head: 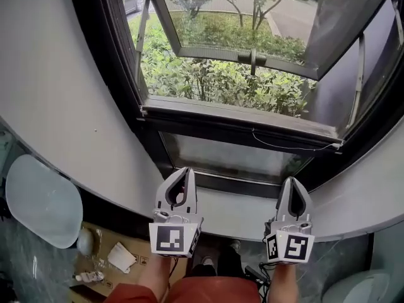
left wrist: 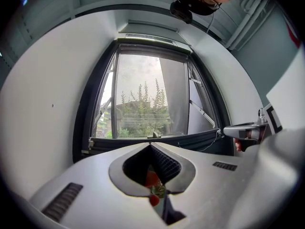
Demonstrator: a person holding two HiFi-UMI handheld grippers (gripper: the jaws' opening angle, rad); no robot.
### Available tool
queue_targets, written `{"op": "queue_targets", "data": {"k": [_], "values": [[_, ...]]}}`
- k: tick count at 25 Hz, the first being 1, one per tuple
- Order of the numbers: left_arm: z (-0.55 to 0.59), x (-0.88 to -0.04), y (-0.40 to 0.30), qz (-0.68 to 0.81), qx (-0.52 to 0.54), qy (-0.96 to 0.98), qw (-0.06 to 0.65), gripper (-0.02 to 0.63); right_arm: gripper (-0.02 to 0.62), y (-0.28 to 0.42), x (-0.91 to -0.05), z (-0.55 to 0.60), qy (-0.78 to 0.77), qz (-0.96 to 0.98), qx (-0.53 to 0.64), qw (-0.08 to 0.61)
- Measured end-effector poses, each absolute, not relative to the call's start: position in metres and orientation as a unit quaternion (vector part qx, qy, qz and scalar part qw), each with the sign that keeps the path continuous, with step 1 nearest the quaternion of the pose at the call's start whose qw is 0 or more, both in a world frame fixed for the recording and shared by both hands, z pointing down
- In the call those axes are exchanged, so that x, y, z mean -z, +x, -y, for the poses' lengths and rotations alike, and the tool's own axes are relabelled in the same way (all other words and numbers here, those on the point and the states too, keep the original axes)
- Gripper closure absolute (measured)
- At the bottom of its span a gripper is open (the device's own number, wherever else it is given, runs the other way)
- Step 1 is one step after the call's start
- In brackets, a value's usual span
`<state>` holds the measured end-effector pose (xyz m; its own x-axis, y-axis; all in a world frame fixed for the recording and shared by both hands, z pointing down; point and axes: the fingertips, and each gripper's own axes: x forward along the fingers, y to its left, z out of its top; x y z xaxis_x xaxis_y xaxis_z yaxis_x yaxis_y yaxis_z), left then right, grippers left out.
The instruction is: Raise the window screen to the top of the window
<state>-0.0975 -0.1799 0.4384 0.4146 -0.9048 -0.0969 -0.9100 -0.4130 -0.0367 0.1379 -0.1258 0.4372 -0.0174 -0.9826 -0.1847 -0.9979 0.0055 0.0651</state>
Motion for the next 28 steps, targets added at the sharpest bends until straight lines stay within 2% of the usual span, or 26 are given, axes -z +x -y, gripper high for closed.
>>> {"op": "queue_targets", "data": {"k": [18, 28], "values": [[0.234, -0.412, -0.013, -0.556, -0.017, -0.826, 0.089, 0.601, 0.586, 0.214, -0.421, 0.188, -0.672, -0.73, -0.11, 0.062], [0.264, -0.406, -0.015, -0.548, -0.019, -0.831, 0.095, 0.601, 0.586, 0.203, -0.418, 0.213, -0.668, -0.732, -0.121, 0.05]]}}
